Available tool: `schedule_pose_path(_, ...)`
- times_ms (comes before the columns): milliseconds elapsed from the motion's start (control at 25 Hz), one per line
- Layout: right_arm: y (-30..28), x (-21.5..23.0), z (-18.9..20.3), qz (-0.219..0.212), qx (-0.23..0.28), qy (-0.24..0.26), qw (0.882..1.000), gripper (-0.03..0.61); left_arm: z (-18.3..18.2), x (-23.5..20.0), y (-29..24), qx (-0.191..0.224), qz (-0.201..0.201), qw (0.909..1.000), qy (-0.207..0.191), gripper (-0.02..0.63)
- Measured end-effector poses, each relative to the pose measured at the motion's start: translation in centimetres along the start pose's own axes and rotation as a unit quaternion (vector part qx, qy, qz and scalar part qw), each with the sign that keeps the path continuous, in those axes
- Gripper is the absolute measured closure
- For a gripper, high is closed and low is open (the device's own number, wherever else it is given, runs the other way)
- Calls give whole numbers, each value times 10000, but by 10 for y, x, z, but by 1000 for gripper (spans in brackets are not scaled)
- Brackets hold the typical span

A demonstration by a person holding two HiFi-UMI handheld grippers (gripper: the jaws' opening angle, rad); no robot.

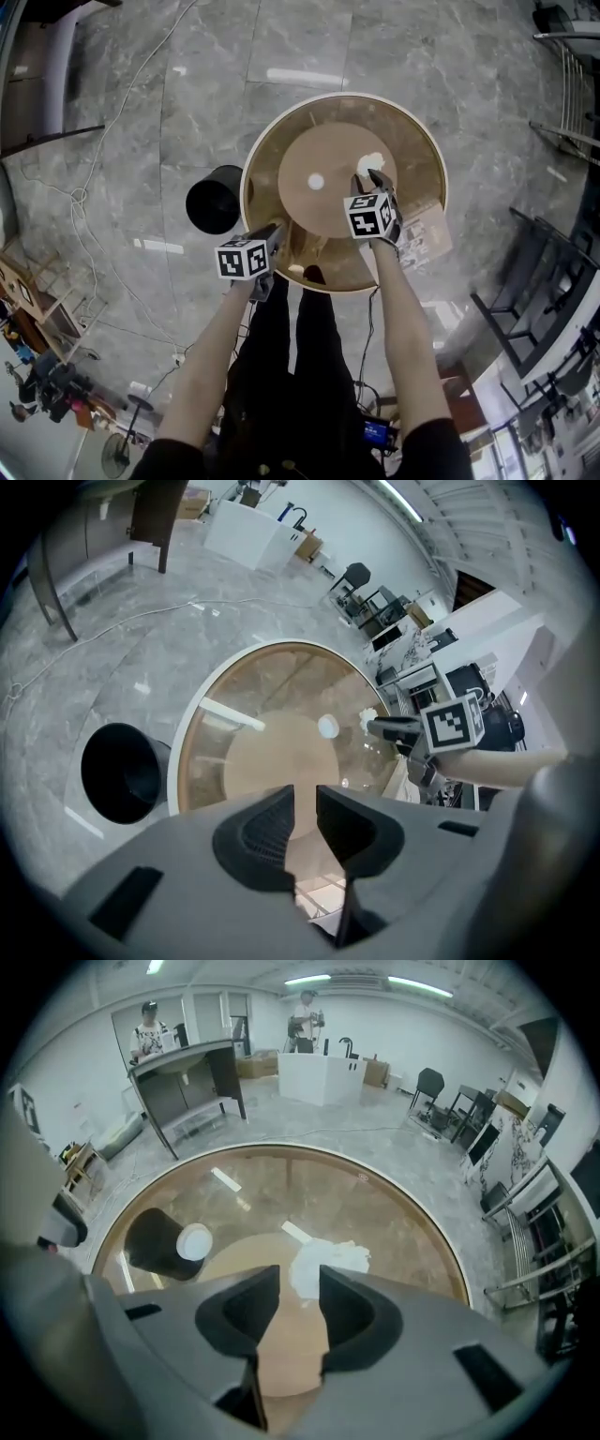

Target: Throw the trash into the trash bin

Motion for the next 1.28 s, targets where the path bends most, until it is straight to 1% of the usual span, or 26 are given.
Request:
schedule_pose_path(40,-6,1,1,31,-90,48,9999,446,4,-5,1,-43,-33,10000,11,540)
schedule_pose_path(80,-10,2,2,78,-189,101,9997,467,8,-10,3,-76,-74,9999,29,540)
schedule_pose_path(160,-13,4,4,179,-357,208,9990,572,11,-20,9,-98,-170,9998,85,541)
schedule_pose_path(240,-8,2,7,196,-393,234,9988,574,12,-28,17,-51,-240,9996,169,545)
schedule_pose_path(360,8,-3,12,157,-379,137,9991,574,8,-32,28,79,-291,9992,260,546)
schedule_pose_path(520,37,-21,15,70,-405,22,9992,574,-10,-25,46,422,-246,9981,371,546)
schedule_pose_path(600,53,-39,17,-2,-420,48,9991,574,-18,-22,58,654,-204,9963,526,547)
schedule_pose_path(680,69,-63,18,-97,-423,114,9990,574,-17,-23,70,804,-148,9946,638,547)
schedule_pose_path(800,90,-105,6,-332,-320,409,9981,574,-9,-27,88,998,-130,9917,794,546)
schedule_pose_path(960,106,-160,-22,-795,-131,1152,9901,574,8,-38,115,1448,-245,9800,1342,546)
schedule_pose_path(1080,118,-216,-36,-1123,-75,1489,9824,574,34,-65,145,1640,-364,9689,1819,546)
schedule_pose_path(1160,124,-253,-47,-1350,0,1712,9759,574,50,-85,166,1815,-458,9590,2127,547)
schedule_pose_path(1280,130,-301,-69,-1690,175,2143,9619,574,73,-111,195,2170,-598,9389,2605,546)
Point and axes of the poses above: the fingertips, and each gripper's own axes: y backward along the fingers, x to its right, z out of its underside, the point moved 1 cm from there along y, backward along the fingers, and after that the axes turned 5 degrees about z, right-handed, at the moved point
